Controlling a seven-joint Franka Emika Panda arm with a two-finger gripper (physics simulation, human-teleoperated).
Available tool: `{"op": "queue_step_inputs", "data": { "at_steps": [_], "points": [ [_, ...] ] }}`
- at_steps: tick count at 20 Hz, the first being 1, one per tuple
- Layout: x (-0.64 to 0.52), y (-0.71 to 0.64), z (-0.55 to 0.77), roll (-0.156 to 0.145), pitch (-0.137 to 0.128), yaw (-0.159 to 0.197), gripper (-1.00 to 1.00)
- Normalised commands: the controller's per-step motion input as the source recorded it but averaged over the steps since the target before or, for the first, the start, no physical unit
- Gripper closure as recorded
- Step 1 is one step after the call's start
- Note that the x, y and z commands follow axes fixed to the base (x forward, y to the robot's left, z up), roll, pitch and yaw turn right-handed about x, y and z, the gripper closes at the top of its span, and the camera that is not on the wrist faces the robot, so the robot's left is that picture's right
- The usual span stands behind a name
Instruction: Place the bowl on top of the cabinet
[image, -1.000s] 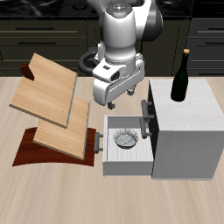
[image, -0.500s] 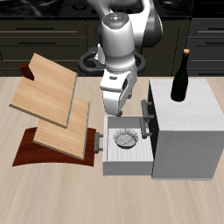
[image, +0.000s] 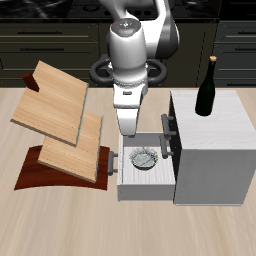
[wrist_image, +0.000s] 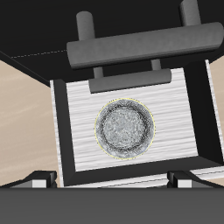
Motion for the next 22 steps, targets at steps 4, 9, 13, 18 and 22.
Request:
{"op": "queue_step_inputs", "data": {
  "at_steps": [4,9,13,18,22],
  "points": [
    [0.01,-0.06,-0.02,0.006,-0.036,0.087,-1.00],
    [0.01,0.04,0.00,-0.002,0.002,-0.022,-1.00],
    [-0.10,0.09,-0.08,-0.010,-0.002,0.007,-1.00],
    [-0.04,0.04,-0.20,0.010,-0.033,0.035,-1.00],
    [0.00,0.00,-0.31,-0.003,0.027,-0.001,-1.00]
  ]
}}
